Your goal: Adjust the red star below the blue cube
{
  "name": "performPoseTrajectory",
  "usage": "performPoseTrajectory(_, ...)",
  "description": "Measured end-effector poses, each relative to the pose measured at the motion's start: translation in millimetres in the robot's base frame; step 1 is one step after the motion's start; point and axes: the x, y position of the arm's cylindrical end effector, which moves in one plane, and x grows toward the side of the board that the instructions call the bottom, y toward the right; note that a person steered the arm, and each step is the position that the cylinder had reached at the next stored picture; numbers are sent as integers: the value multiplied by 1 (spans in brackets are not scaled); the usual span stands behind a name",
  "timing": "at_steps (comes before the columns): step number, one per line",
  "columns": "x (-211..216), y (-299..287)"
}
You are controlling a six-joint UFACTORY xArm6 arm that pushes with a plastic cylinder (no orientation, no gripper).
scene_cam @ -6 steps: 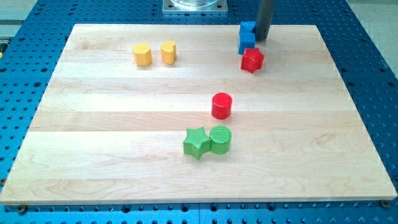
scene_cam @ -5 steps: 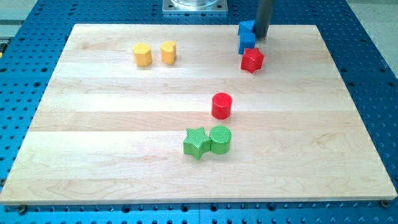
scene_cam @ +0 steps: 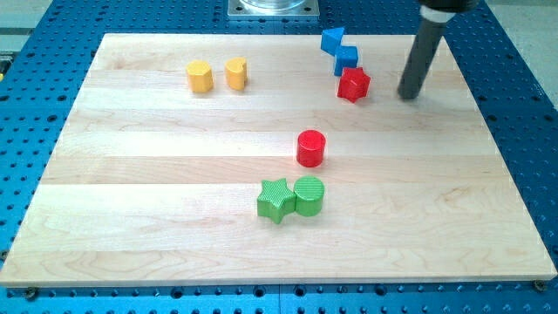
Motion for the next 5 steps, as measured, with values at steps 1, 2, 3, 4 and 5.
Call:
performPoseTrajectory(1, 0, -2)
performPoseTrajectory(2, 4, -11)
performPoseTrajectory(3, 9, -23)
performPoseTrajectory(4, 9, -24)
performPoseTrajectory(5, -12, -16)
